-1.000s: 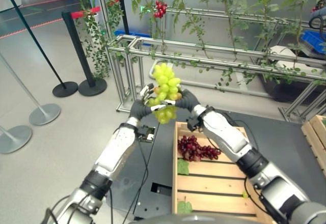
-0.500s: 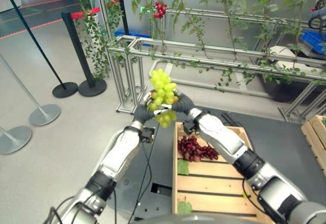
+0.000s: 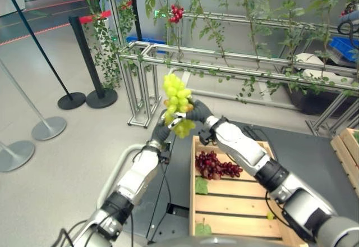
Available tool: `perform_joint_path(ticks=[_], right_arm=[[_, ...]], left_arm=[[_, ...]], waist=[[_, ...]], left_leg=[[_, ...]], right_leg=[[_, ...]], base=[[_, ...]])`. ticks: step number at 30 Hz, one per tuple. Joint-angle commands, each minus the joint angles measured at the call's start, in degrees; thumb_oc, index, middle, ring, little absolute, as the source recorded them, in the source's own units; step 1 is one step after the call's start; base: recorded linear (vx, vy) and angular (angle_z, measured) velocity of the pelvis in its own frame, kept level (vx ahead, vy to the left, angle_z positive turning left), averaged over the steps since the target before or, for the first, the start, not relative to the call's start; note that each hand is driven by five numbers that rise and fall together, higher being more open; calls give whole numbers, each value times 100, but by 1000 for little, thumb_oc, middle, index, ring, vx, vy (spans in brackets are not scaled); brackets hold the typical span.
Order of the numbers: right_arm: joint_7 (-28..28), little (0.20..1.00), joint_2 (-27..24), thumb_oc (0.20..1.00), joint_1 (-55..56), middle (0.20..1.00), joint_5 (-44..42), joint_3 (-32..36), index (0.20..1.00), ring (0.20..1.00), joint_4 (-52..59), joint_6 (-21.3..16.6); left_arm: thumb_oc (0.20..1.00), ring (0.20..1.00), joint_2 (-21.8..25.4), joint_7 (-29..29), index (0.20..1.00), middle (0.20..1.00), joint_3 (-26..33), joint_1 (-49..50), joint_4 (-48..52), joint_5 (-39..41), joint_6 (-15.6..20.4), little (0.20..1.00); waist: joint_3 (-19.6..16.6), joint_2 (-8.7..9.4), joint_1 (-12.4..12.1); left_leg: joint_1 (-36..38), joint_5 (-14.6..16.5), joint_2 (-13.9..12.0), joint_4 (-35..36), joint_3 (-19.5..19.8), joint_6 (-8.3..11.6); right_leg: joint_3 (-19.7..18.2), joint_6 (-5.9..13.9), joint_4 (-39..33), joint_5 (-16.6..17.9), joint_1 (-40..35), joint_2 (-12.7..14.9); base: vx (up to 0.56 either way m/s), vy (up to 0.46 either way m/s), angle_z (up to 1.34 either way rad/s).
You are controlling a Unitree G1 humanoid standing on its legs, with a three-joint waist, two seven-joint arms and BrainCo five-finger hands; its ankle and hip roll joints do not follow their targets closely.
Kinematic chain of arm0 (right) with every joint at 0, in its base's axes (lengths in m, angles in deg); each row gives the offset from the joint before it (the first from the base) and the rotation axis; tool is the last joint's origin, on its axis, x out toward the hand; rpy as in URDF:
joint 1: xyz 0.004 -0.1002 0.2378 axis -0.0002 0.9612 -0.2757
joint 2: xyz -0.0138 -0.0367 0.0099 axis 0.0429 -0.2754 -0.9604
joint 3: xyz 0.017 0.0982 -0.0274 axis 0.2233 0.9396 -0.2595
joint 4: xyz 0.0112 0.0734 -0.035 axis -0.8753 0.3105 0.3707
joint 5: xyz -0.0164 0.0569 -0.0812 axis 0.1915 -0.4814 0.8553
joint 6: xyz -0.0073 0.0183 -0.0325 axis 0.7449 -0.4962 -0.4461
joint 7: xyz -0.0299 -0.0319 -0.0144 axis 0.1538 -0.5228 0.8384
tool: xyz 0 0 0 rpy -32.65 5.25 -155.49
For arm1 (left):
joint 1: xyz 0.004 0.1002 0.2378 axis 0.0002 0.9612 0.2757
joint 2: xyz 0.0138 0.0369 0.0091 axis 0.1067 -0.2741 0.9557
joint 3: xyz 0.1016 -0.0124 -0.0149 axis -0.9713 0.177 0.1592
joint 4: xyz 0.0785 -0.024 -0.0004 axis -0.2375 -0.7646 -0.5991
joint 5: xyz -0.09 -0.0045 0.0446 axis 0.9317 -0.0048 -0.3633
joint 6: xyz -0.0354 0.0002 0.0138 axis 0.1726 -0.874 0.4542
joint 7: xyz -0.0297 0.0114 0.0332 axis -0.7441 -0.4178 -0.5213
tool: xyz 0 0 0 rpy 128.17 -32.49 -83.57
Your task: Pick up the fruits from the basket on one side to the basket on the other side
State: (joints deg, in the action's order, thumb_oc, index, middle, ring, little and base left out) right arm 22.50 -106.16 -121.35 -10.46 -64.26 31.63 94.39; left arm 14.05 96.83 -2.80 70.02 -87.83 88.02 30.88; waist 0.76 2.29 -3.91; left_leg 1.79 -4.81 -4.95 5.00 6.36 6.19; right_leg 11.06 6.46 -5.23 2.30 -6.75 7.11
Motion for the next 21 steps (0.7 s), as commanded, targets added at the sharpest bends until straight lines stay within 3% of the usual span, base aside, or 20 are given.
perform_joint_path(ticks=[1,9,21], right_arm=[[71,200,459,200,-953,200,-105,35,200,200,590,-633],[80,200,688,200,-852,200,-304,12,200,200,418,-618],[280,200,960,200,-816,200,-365,-232,200,200,220,-518]], left_arm=[[1000,1000,-53,46,1000,1000,-18,-300,-180,-2,106,1000],[1000,1000,-39,95,1000,1000,-10,-642,-78,20,116,1000],[1000,1000,201,161,1000,1000,-84,-1353,-110,-658,91,1000]], waist=[[-133,96,-22],[-163,91,-4],[-248,56,24]], left_leg=[[156,543,104,-103,-345,-307],[198,561,93,-92,-344,-301],[265,586,68,-85,-359,-288]], right_leg=[[164,76,474,-614,-123,109],[161,69,462,-620,-150,102],[166,70,439,-642,-215,99]], base=[[0,0,0],[0,0,0],[0,0,0]])
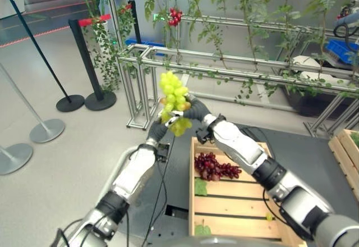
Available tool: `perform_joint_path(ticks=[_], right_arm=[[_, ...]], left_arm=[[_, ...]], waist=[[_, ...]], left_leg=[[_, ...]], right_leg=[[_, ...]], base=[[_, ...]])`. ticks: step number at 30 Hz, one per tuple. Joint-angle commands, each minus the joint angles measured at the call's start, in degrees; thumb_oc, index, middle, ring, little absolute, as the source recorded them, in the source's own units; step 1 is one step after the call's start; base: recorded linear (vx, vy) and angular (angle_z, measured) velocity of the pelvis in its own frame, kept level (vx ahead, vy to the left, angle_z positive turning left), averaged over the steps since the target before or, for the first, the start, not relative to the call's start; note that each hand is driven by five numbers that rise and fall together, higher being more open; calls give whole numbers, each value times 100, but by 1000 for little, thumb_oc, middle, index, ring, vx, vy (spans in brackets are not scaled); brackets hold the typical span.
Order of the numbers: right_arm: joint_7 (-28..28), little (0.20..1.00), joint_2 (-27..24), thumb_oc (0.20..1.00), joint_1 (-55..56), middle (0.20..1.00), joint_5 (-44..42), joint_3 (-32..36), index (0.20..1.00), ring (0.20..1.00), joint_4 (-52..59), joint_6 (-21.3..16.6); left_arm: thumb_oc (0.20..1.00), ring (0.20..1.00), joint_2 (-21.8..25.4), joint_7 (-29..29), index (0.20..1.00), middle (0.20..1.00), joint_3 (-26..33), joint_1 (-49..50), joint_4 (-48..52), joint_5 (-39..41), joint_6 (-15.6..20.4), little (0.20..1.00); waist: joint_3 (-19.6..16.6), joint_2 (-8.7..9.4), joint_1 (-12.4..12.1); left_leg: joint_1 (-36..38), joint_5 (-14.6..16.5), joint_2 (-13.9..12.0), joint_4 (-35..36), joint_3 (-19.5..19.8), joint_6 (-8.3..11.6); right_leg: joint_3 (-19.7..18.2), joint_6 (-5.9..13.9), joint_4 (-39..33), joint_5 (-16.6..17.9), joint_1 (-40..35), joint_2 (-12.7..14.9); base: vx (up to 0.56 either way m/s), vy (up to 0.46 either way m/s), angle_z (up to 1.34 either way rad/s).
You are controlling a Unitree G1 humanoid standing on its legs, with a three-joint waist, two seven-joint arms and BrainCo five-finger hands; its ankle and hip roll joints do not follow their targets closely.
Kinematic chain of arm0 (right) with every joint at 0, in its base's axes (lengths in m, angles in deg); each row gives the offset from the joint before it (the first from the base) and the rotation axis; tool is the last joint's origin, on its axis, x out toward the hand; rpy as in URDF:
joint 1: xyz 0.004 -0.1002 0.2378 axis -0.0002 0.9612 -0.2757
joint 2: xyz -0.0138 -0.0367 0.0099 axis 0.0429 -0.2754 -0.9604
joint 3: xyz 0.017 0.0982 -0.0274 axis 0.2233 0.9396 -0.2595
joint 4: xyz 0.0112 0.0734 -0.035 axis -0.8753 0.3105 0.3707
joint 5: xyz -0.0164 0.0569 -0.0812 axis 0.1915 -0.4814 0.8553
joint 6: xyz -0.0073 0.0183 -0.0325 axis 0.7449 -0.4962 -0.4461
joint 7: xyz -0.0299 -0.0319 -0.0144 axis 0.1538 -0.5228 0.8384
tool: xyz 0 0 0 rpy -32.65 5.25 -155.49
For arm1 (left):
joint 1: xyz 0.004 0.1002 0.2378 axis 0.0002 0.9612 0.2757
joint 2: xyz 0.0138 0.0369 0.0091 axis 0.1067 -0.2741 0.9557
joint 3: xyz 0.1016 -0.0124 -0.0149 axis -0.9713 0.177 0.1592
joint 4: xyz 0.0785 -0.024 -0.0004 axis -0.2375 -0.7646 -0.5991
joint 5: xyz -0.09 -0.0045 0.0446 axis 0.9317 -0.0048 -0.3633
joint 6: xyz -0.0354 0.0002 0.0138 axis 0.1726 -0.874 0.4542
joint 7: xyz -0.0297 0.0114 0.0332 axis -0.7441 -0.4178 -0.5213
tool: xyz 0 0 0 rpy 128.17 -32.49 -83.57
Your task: Pick up the fruits from the basket on one side to the basket on the other side
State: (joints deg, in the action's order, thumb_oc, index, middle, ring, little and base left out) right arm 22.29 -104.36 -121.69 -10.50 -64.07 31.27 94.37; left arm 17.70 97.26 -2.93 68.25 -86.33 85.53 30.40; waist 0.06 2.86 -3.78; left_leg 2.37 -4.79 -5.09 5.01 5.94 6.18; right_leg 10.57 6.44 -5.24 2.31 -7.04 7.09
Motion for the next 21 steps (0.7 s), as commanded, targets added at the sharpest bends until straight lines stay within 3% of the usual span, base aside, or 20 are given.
perform_joint_path(ticks=[1,11,21], right_arm=[[295,200,799,200,-782,200,-375,-264,200,200,232,-512],[280,200,1000,200,-593,200,-547,-404,200,200,86,-484],[153,200,1167,200,-491,200,-734,-568,200,200,75,-537]], left_arm=[[1000,1000,-175,132,1000,1000,-82,-1214,-280,-413,136,1000],[1000,1000,-249,331,1000,1000,-121,-1548,-404,-285,222,1000],[1000,1000,-604,484,1000,1000,-198,-1465,-448,396,314,1000]], waist=[[-185,-7,18],[-201,-16,45],[-179,-11,55]], left_leg=[[216,585,85,-84,-324,-285],[202,559,66,-78,-335,-264],[214,590,63,-65,-320,-259]], right_leg=[[216,71,438,-646,-192,100],[191,59,401,-624,-188,89],[176,54,380,-636,-202,78]], base=[[0,0,0],[-8,-2,-1],[0,0,0]])
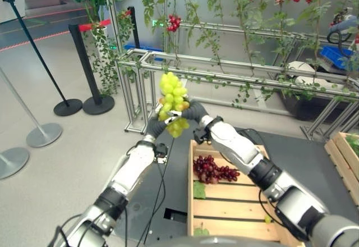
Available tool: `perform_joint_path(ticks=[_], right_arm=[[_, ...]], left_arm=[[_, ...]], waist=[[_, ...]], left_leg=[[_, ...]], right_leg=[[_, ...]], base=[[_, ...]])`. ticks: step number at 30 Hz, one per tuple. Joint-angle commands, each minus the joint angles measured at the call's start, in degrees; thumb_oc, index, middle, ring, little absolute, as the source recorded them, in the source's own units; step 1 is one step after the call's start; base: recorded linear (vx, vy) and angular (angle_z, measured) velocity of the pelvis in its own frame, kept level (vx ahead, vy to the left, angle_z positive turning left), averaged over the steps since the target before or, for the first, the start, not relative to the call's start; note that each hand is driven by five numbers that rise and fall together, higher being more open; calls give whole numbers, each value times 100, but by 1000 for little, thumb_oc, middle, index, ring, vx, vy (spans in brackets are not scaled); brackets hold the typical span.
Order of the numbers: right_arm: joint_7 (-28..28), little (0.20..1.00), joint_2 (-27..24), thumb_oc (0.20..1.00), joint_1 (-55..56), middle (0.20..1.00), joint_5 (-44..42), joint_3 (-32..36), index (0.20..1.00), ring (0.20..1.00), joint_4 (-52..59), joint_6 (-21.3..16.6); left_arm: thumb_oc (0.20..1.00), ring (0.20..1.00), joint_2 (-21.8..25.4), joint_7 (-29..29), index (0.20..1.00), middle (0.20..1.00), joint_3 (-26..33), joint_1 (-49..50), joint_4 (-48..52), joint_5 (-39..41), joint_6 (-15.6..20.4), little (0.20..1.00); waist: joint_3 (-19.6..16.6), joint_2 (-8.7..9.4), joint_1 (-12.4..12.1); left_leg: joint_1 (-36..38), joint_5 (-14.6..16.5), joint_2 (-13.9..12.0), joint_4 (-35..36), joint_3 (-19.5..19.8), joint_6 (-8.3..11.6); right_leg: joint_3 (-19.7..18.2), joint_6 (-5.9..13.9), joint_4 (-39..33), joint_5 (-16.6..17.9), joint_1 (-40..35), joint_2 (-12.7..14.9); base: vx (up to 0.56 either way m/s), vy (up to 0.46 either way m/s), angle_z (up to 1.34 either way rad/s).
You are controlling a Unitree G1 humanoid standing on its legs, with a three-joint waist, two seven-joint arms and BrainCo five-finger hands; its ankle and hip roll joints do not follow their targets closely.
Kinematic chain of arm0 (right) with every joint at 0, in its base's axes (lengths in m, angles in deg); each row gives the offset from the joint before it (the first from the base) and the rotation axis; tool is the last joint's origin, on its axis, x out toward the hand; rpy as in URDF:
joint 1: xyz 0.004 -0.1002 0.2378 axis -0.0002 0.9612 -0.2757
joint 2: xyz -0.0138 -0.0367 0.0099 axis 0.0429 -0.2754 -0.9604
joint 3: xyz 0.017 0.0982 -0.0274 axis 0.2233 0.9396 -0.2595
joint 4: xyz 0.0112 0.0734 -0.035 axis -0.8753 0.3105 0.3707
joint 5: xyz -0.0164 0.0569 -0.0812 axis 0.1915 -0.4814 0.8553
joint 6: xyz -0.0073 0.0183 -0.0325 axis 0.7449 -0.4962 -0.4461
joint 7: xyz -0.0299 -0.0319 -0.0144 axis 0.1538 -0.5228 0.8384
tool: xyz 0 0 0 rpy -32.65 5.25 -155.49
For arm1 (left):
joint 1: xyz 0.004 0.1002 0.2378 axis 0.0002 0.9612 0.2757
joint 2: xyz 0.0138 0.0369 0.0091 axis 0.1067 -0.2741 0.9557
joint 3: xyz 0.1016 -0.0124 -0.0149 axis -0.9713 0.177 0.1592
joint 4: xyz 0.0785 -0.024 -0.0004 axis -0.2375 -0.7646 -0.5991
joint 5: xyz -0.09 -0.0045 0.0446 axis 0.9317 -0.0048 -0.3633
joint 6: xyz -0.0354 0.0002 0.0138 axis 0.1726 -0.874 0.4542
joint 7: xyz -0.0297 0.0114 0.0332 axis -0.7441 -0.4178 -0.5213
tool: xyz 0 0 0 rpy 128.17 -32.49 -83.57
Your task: Pick up the fruits from the basket on one side to the basket on the other side
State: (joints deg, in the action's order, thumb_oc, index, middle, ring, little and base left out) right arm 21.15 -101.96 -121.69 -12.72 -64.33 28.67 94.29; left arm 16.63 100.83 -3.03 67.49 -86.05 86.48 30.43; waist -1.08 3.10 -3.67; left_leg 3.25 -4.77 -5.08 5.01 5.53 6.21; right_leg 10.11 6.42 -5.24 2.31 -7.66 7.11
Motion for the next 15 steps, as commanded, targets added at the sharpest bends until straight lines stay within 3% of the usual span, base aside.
perform_joint_path(ticks=[1,8,15], right_arm=[[266,200,922,200,-494,200,-511,-541,200,200,337,-530],[249,200,992,200,-463,200,-647,-647,200,200,306,-524],[299,200,989,200,-505,200,-682,-680,200,200,273,-525]], left_arm=[[1000,1000,-498,127,1000,1000,-188,-1395,-475,302,312,1000],[1000,1000,-632,36,1000,1000,-343,-1448,-565,753,307,1000],[1000,1000,-600,-133,1000,1000,-531,-1549,-583,643,220,1000]], waist=[[-59,-37,42],[-19,-28,58],[-32,-39,62]], left_leg=[[91,535,68,-72,-279,-270],[146,580,61,-65,-281,-265],[148,584,66,-68,-279,-281]], right_leg=[[222,53,388,-590,-106,83],[229,55,396,-625,-152,77],[226,58,417,-627,-143,82]], base=[[35,-5,0],[0,0,0],[0,0,0]])
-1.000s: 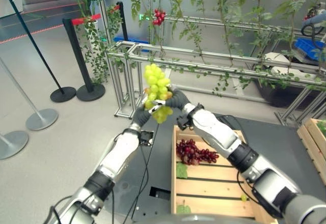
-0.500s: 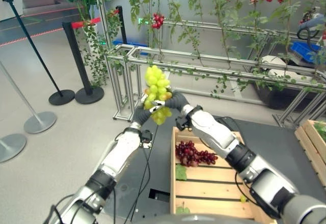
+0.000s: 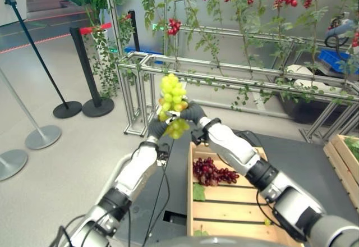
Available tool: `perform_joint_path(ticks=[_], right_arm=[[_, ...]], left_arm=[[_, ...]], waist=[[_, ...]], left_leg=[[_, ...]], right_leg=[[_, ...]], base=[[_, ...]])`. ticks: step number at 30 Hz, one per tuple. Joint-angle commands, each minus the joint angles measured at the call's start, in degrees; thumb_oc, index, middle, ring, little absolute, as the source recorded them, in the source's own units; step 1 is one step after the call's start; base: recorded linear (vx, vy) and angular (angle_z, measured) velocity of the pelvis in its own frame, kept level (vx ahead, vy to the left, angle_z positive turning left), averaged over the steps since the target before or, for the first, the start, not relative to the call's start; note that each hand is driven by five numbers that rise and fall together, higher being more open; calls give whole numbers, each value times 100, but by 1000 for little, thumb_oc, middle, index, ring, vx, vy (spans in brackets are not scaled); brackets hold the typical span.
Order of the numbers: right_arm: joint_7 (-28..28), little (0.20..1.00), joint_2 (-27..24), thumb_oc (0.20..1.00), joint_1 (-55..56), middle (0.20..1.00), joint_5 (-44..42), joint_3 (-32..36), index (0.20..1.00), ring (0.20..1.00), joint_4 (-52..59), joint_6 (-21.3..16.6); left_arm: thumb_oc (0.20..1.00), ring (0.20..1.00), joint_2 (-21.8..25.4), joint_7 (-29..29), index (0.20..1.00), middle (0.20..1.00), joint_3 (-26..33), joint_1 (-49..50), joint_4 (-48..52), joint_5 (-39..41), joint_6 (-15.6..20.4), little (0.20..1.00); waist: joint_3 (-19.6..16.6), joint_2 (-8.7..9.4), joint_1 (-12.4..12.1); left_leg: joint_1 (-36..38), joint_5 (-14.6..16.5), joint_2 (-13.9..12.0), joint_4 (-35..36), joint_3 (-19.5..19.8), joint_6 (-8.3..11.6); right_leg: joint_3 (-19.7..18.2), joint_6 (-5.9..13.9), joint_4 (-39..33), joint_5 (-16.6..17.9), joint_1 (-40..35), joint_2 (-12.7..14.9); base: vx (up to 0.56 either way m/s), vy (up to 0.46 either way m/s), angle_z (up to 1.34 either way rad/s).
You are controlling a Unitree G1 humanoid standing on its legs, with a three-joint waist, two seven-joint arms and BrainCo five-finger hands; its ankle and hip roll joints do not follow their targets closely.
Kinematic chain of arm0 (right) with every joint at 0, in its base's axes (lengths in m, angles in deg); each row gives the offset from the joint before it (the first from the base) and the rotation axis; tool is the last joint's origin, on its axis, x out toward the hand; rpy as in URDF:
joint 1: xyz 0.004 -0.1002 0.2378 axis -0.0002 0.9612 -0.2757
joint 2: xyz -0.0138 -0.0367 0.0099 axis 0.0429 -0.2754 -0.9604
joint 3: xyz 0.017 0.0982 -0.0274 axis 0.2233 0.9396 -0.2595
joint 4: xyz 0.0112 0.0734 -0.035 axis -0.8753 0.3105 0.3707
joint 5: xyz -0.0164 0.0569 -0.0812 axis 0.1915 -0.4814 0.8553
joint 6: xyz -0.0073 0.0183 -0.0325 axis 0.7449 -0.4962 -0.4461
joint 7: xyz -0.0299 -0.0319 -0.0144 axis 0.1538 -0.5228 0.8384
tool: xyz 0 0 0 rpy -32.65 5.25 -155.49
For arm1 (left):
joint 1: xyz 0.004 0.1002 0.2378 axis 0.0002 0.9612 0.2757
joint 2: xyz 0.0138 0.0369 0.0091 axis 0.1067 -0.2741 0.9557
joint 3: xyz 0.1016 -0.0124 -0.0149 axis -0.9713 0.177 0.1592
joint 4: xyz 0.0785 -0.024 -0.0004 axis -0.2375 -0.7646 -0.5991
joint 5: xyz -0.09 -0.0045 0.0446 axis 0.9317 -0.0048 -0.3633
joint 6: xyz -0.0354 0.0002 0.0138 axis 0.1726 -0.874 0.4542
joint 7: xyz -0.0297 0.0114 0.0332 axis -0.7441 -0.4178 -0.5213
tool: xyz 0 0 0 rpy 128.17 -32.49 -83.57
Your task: Pick up the fruits from the basket on one side to the basket on the other side
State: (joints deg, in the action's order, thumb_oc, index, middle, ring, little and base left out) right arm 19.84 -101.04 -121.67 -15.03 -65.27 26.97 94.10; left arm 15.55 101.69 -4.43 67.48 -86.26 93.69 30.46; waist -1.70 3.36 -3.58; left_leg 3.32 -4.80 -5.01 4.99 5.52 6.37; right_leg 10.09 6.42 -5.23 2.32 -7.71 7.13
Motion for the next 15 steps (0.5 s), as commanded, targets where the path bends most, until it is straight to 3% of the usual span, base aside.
perform_joint_path(ticks=[1,3,4,5,8,9,10,11,15], right_arm=[[434,200,898,200,-498,200,-423,-591,200,200,437,-507],[425,200,896,200,-488,200,-412,-601,200,200,454,-512],[425,200,893,200,-492,200,-411,-600,200,200,455,-513],[429,200,878,200,-462,200,-406,-593,200,200,491,-512],[423,228,857,228,-440,228,-378,-577,228,228,528,-512],[416,476,841,476,-426,476,-346,-563,476,476,555,-529],[403,918,837,918,-408,918,-337,-550,918,918,570,-534],[388,1000,819,1000,-384,1000,-357,-535,1000,1000,612,-546],[362,1000,738,1000,-200,1000,-352,-417,1000,1000,844,-580]], left_arm=[[1000,1000,-508,-184,1000,1000,-395,-1574,-579,-83,225,1000],[1000,1000,-520,-153,1000,1000,-390,-1581,-575,-66,234,1000],[922,922,-521,-152,922,922,-390,-1586,-573,-66,234,922],[200,200,-515,-123,200,200,-348,-1563,-532,-40,258,200],[200,200,-516,-80,200,200,-294,-1522,-493,10,280,200],[200,200,-524,-55,200,200,-271,-1502,-469,43,305,200],[200,200,-528,-52,200,200,-251,-1477,-461,52,306,200],[200,200,-531,-27,200,200,-215,-1448,-435,57,319,200],[200,200,-527,16,200,200,-63,-1278,-333,98,344,200]], waist=[[33,-68,57],[38,-67,59],[41,-69,59],[41,-66,63],[46,-71,62],[55,-74,66],[53,-73,70],[57,-78,70],[52,-78,80]], left_leg=[[140,586,60,-68,-278,-297],[137,586,60,-68,-278,-295],[100,534,67,-76,-277,-303],[136,585,58,-70,-277,-295],[139,586,57,-71,-282,-294],[103,535,63,-82,-283,-303],[143,587,55,-73,-282,-296],[107,535,63,-83,-282,-305],[155,590,56,-74,-287,-296]], right_leg=[[227,59,417,-630,-139,80],[228,61,414,-629,-139,82],[228,59,421,-582,-102,88],[226,56,414,-632,-133,80],[226,55,409,-630,-135,81],[225,52,416,-582,-95,89],[223,52,410,-628,-131,80],[227,52,422,-585,-94,84],[216,51,423,-645,-138,73]], base=[[0,0,0],[-18,2,0],[0,0,0],[-31,3,0],[0,0,0],[32,-9,-1],[-33,7,0],[0,0,0],[8,-3,0]])
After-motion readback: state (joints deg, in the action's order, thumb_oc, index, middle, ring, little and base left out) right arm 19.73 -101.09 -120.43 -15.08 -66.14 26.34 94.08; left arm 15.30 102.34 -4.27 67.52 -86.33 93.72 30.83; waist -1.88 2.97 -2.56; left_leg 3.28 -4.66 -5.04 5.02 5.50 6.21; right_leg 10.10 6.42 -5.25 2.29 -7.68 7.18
